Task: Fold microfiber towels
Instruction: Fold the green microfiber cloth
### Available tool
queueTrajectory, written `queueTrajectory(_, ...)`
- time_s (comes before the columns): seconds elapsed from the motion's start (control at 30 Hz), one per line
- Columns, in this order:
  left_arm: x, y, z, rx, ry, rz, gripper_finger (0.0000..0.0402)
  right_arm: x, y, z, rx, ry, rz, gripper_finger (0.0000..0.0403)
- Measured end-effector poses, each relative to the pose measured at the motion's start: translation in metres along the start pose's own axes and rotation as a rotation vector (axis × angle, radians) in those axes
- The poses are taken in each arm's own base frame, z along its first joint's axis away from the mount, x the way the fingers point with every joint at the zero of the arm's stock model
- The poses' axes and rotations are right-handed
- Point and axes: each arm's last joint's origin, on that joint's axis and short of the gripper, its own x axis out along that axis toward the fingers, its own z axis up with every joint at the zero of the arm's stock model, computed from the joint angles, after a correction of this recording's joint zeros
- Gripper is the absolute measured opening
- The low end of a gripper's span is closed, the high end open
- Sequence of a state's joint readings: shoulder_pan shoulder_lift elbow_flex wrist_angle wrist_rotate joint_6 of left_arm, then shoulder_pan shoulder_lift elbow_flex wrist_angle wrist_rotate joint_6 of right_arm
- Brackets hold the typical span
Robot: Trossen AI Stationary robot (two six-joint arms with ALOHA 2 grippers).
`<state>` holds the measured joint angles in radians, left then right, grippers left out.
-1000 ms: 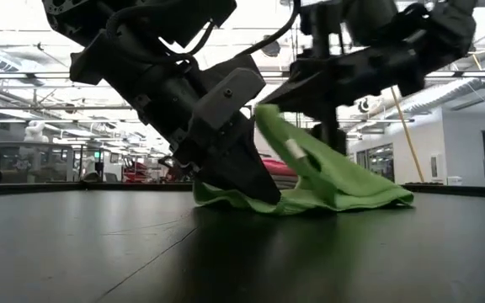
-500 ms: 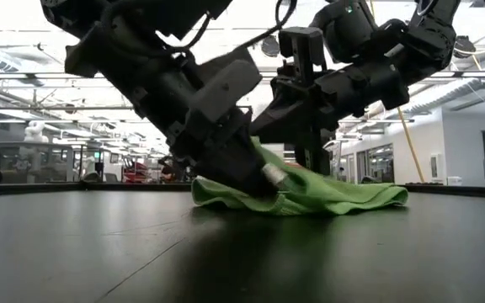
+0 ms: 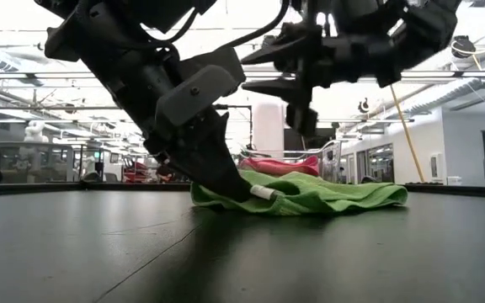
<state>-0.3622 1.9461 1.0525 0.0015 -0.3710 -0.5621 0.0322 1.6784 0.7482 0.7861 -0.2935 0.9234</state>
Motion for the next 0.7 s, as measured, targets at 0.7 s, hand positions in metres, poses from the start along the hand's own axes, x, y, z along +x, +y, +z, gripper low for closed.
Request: queueTrajectory(0.7,-0.001,-0.002,-0.003,-0.011,0.015,-0.002,0.0108,0.015,-0.048,-0.059,-0.286,0.127,-0.506,0.0098)
